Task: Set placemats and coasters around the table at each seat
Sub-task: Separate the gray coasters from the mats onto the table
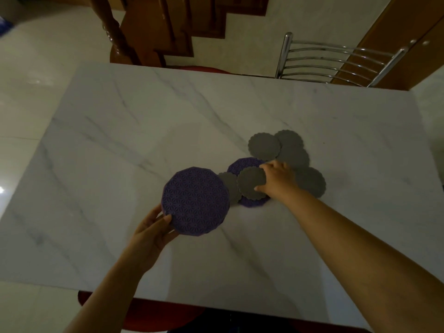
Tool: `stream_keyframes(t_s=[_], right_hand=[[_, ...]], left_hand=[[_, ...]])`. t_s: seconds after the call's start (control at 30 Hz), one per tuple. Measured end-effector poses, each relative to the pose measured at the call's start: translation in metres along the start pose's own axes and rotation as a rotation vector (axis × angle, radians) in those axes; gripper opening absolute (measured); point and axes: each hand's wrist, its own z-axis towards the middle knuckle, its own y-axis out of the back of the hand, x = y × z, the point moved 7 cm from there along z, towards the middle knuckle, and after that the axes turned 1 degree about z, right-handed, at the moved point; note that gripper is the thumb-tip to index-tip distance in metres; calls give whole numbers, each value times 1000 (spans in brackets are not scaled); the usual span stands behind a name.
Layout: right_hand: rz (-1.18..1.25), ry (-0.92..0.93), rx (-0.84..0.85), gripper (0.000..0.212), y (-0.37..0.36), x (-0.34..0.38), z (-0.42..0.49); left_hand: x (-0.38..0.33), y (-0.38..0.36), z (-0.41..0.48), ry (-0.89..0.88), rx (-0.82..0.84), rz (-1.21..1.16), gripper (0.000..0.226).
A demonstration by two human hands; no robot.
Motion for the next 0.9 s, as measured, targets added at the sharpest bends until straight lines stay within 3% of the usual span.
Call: stream_keyframes(t_s=[0.23,0.33,0.43,0.53,0.63,0.7,0.77,0.83,0.9], right_hand=[[140,-69,1,66,-4,-4,4],[448,-78,-46,38,-3,-13,-2],[650,-94,44,31,-6,-30,-14],[666,-116,212,35,-12,-49,-33],[455,-134,337,32,-20,-59,-48],[245,-108,256,28,-16,-54,-51],[157,-51,28,37,-3,-37,-49],[252,46,-116,44,2,-9,-48],[417,91,-89,52,-7,21,-44]], left_hand=[[-1,7,5,-1,-15,-16,35],[0,11,8,6,-28,-35,36],[0,12,10,14,-27,-38,35],[1,12,12,22,-28,-52,34],[1,11,13,25,-25,-57,35],[0,10,13,25,-23,-55,37],[0,10,13,22,-31,-60,38],[-1,10,12,18,-41,-69,39],[-1,11,11,15,-44,-79,40]])
